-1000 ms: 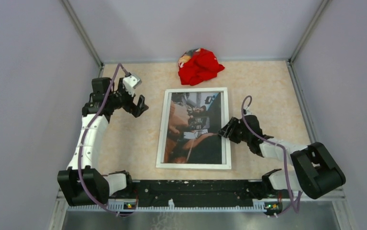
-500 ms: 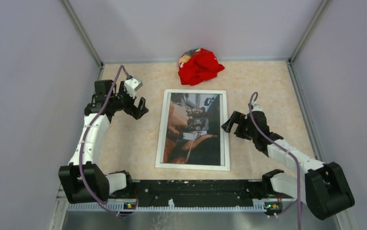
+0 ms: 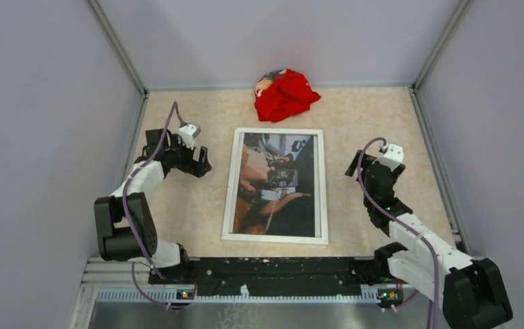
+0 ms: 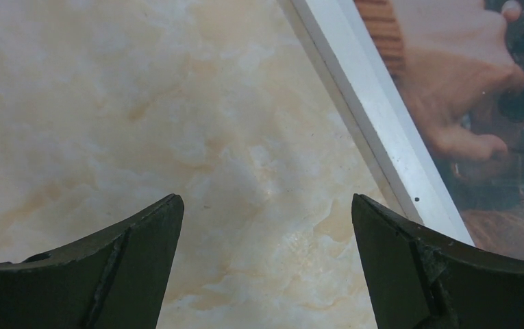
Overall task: Put the photo into the frame
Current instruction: Turn over the photo frame at the center of the board, then reset both arms
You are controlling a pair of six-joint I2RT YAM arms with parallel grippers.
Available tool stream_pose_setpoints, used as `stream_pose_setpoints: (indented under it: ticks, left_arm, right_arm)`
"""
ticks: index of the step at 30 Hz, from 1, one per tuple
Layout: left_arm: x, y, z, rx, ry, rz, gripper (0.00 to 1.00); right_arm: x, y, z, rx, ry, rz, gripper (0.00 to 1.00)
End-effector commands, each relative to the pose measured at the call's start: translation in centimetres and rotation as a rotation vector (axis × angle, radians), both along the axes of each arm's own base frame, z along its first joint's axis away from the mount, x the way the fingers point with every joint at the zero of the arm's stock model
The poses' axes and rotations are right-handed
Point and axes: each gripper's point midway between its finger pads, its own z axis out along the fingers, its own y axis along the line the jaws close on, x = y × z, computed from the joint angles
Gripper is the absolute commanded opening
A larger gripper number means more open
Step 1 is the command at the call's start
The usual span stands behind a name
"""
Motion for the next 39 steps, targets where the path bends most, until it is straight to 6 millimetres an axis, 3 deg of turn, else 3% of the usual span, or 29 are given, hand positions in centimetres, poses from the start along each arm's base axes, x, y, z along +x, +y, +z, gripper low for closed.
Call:
stream_pose_setpoints:
  ticks: [1,5,9,10,14,17,20,23,24,26,29,31,32,33,39]
  left_arm:
    - [2.2,-0.7,-1.2,-0.108,-0.067,0.044,0.99]
    - [3.2,-1.4,-1.8,-0.176,-0.137,0.056,0.99]
    - [3.5,-1.6,-1.8,-0.203,-0.236,0.063,0.99]
    - [3.8,-1.6,-0.9,-0.202,-0.321,0.058,0.99]
    - [2.3,-2.1,0.1,-0.21,-0.506,0.031,0.99]
    - [1.6,-2.0,-1.3,-0.207,-0.501,0.044,0.99]
    - [1.4,-1.9,-0.8,-0.203,-0.561,0.052,0.99]
    - [1.3,-1.6,-1.0,-0.195,-0.554,0.082,0.99]
    - [1.3,-1.4,-1.0,-0.194,-0.557,0.097,0.99]
    - [1.7,-1.1,-1.1,-0.184,-0.556,0.133,0.99]
    - [1.8,-0.8,-2.6,-0.131,-0.543,0.205,0.99]
    - [1.5,-1.2,-1.1,-0.139,-0.652,0.198,0.98]
    - [1.8,-1.2,-1.3,-0.135,-0.624,0.199,0.99]
    - [2.0,-1.2,-2.8,-0.123,-0.528,0.196,0.99]
    - [1.9,-1.1,-1.9,-0.124,-0.584,0.198,0.99]
  right_arm:
    - [0.6,-6.5,2.2,-0.208,-0.146,-0.269,0.99]
    - [1.3,-8.6,0.6,-0.213,-0.15,-0.33,0.99]
    - [2.5,-9.2,-0.1,-0.243,-0.172,-0.324,0.99]
    - [2.7,-9.3,-0.5,-0.246,-0.165,-0.326,0.99]
    - [3.7,-9.6,-0.5,-0.259,-0.189,-0.328,0.99]
    - [4.1,-9.5,-1.0,-0.27,-0.202,-0.311,0.99]
    - [4.5,-7.4,-0.9,-0.287,-0.241,-0.161,0.99]
    - [3.2,-6.6,-1.2,-0.286,-0.296,-0.094,0.99]
    - [3.1,-6.7,-0.5,-0.32,-0.344,-0.1,0.99]
    - [3.6,-6.3,-0.6,-0.324,-0.316,-0.088,0.99]
    - [4.8,-7.0,-1.8,-0.297,-0.244,-0.104,0.99]
    - [5.0,-7.3,-2.1,-0.26,-0.229,-0.108,0.99]
    - [5.0,-7.4,-2.0,-0.265,-0.239,-0.11,0.99]
    - [5.0,-7.5,-1.9,-0.265,-0.239,-0.11,0.99]
    - [4.9,-7.4,-1.9,-0.263,-0.243,-0.107,0.99]
